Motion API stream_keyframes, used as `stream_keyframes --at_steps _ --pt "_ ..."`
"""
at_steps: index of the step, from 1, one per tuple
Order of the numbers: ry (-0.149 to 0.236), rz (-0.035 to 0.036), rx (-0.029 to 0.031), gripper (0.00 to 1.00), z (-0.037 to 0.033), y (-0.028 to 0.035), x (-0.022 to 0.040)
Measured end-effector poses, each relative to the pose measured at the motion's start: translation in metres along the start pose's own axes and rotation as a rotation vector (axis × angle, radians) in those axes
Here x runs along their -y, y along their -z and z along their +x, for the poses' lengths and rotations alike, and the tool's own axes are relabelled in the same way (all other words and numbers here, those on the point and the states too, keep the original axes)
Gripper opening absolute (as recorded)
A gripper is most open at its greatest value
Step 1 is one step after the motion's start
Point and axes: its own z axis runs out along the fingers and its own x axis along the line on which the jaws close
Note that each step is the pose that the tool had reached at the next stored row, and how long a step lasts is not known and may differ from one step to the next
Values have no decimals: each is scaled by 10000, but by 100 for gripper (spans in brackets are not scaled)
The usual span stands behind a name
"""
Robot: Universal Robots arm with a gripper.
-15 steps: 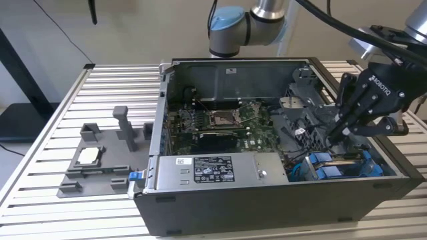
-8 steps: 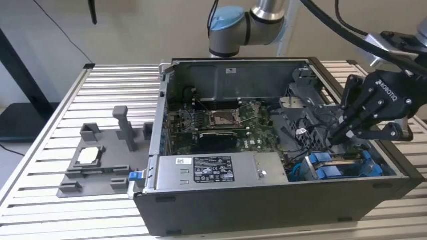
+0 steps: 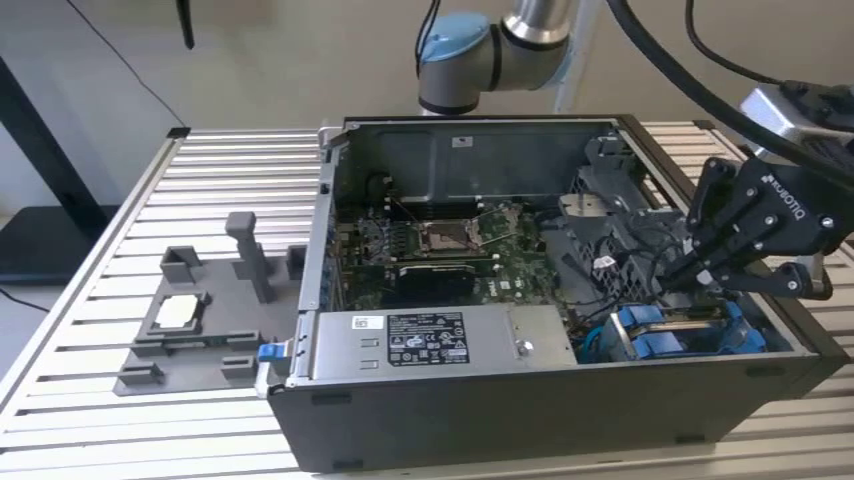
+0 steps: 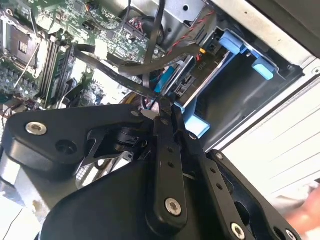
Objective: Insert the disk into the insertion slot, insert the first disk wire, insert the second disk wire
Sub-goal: 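Insert the second disk wire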
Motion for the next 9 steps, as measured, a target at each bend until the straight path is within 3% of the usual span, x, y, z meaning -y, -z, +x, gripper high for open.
stream_keyframes --at_steps 2,4,9 --pt "24 -3 111 16 30 -7 18" --pt "37 -4 169 16 54 -15 40" --pt "44 -4 198 16 71 -27 80"
